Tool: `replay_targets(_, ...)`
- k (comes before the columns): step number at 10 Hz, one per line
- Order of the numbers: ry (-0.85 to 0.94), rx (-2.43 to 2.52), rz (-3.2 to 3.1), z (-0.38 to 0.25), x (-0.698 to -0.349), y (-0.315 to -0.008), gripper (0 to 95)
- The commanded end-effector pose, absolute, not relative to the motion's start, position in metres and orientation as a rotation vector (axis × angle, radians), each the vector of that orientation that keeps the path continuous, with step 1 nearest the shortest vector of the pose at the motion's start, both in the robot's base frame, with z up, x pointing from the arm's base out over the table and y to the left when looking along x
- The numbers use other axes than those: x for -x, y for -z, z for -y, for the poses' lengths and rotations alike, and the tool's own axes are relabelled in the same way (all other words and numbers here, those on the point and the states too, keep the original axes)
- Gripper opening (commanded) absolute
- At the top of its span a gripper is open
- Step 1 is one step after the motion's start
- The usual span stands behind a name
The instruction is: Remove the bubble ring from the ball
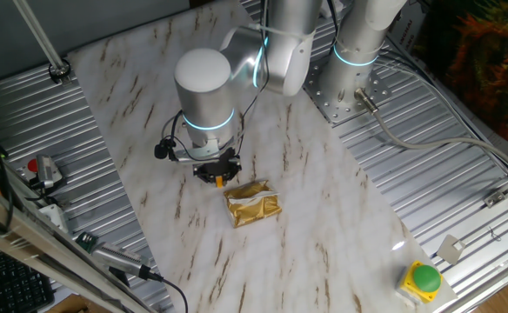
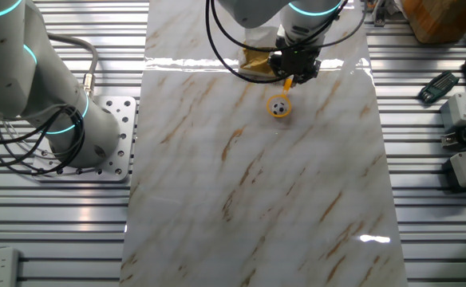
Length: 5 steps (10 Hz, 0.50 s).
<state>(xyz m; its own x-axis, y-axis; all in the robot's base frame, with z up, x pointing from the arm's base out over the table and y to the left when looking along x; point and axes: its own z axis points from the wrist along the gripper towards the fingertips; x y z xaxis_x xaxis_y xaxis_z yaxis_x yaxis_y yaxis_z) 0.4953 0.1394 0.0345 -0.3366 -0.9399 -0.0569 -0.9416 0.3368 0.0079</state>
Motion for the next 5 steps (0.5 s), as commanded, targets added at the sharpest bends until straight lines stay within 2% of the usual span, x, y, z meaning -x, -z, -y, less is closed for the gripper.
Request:
replay_targets(1,-0.061,1.778,-2.539,-0.140,-0.495,-0.036,0.0)
replay_targets(5,-0.068,1.774,-2.552,-0.137,-0.498,-0.049,0.0)
